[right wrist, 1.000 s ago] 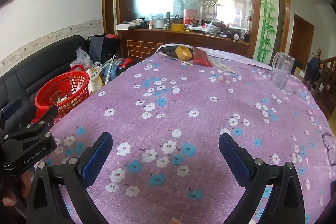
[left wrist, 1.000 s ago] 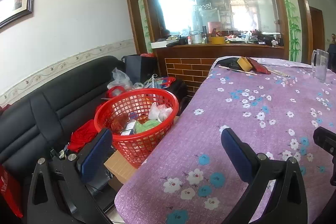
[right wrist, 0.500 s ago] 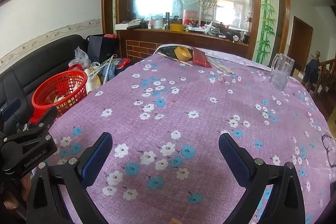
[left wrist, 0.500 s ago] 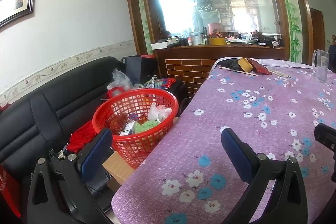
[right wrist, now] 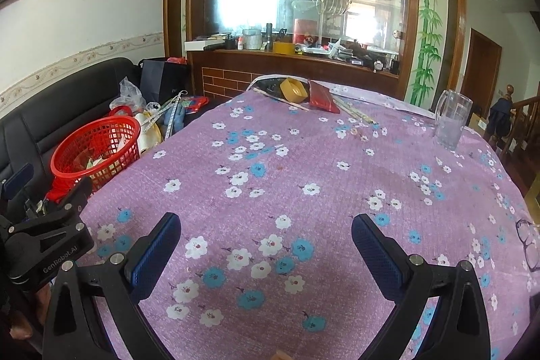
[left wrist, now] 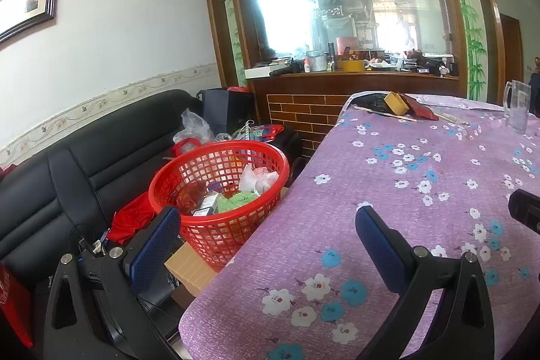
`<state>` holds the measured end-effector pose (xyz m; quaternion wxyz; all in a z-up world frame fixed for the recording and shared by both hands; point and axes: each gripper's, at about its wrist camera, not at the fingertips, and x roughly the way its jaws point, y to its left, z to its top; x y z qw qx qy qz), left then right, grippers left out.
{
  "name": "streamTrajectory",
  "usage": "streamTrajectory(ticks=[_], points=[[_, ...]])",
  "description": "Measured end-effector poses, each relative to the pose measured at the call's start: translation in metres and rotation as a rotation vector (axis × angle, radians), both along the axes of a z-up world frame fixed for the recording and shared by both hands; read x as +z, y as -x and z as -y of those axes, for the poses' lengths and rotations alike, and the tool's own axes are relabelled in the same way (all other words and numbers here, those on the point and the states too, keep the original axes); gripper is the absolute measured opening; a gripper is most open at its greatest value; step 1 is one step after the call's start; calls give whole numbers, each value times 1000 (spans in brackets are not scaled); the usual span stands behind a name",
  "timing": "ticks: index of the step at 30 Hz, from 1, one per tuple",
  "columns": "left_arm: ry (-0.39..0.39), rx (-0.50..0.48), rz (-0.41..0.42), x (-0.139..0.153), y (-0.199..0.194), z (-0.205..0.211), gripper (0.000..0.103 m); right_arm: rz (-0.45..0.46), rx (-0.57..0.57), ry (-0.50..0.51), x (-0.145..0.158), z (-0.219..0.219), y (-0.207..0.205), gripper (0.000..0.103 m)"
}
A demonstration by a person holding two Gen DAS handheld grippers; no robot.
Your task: Collect trash
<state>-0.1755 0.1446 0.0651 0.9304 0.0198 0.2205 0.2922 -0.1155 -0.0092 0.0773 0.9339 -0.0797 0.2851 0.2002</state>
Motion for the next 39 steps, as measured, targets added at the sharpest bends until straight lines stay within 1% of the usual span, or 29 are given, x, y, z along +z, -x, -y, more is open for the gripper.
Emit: streamTrajectory(ticks=[7, 18, 23, 31, 33, 37, 39], points=[[4, -8, -5, 0, 0, -1, 103, 12, -4, 3, 3, -1, 0, 103], [5, -6, 27, 8, 8, 1, 103, 22, 1, 2, 8, -2, 3, 103], [4, -8, 23, 8, 8, 1, 103, 24, 1, 1, 8, -3, 4, 103], [-5, -23, -5, 4, 2, 5, 103, 10, -3, -1, 8, 0, 4, 103], [-6, -34, -15, 3, -2, 8, 103, 4, -5, -3, 6, 2, 3, 103], [4, -99, -69, 3, -22, 20, 103, -34, -39, -12, 1, 13, -8, 103], [41, -183, -146, 1, -42, 33, 103, -66, -83, -13, -5, 24, -17, 103]])
